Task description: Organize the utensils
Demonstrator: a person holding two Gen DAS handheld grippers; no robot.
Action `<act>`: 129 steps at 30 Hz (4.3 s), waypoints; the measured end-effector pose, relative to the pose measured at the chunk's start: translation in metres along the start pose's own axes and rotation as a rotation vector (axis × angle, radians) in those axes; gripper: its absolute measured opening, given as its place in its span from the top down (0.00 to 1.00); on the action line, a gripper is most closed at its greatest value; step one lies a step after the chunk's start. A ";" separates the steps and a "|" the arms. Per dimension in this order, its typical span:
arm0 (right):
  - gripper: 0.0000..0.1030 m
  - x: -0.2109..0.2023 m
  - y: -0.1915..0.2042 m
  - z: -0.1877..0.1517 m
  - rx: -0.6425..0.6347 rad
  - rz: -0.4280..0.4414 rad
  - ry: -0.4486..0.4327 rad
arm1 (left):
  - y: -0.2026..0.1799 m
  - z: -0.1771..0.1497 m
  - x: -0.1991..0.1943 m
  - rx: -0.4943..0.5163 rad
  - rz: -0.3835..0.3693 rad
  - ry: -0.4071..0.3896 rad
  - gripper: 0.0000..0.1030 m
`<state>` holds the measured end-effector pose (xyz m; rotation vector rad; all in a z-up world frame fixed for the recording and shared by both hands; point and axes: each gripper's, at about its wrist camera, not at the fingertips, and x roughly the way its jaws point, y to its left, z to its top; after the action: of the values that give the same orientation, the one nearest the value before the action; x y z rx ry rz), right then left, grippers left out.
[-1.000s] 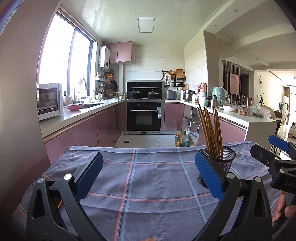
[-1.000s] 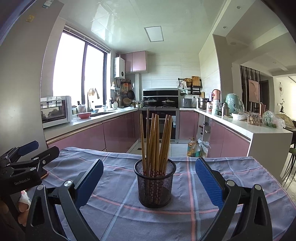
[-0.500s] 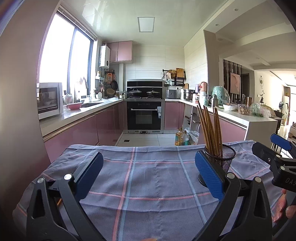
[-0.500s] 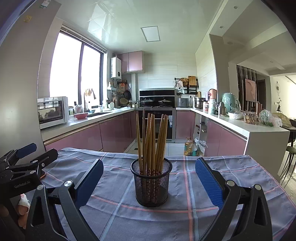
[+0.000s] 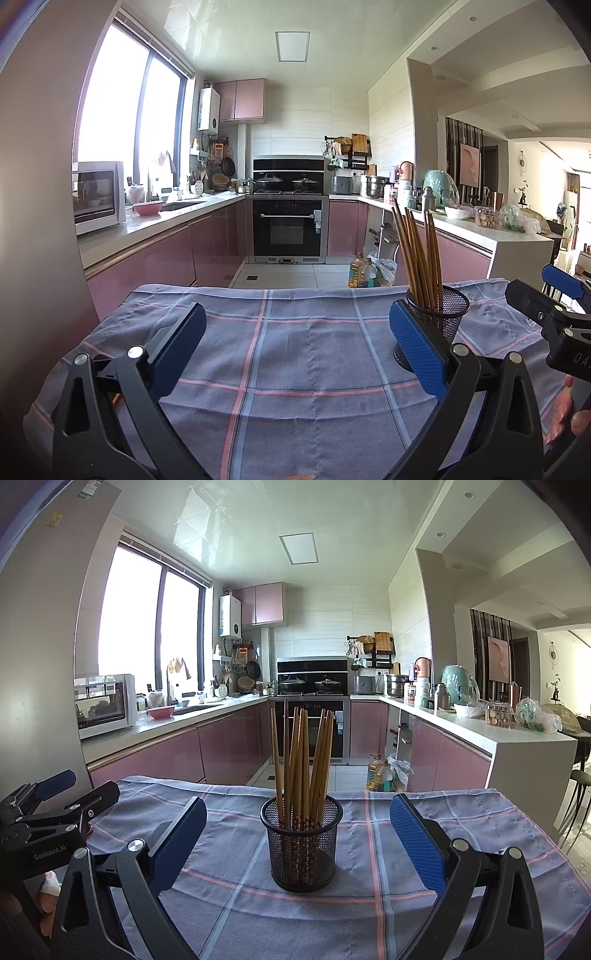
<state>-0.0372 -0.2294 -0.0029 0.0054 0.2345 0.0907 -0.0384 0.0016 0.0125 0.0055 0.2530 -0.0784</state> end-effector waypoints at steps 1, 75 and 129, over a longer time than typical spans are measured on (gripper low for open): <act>0.07 0.000 0.000 0.000 0.001 0.000 -0.001 | 0.000 0.000 0.001 0.000 0.000 0.002 0.05; 0.07 0.002 -0.004 -0.002 0.017 -0.001 -0.002 | -0.003 -0.002 0.002 0.002 -0.001 0.008 0.05; 0.07 0.049 -0.076 -0.034 0.040 -0.146 0.287 | 0.011 -0.019 0.049 -0.001 0.011 0.206 0.05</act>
<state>0.0089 -0.3008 -0.0486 0.0149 0.5228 -0.0595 0.0045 0.0091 -0.0182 0.0135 0.4586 -0.0668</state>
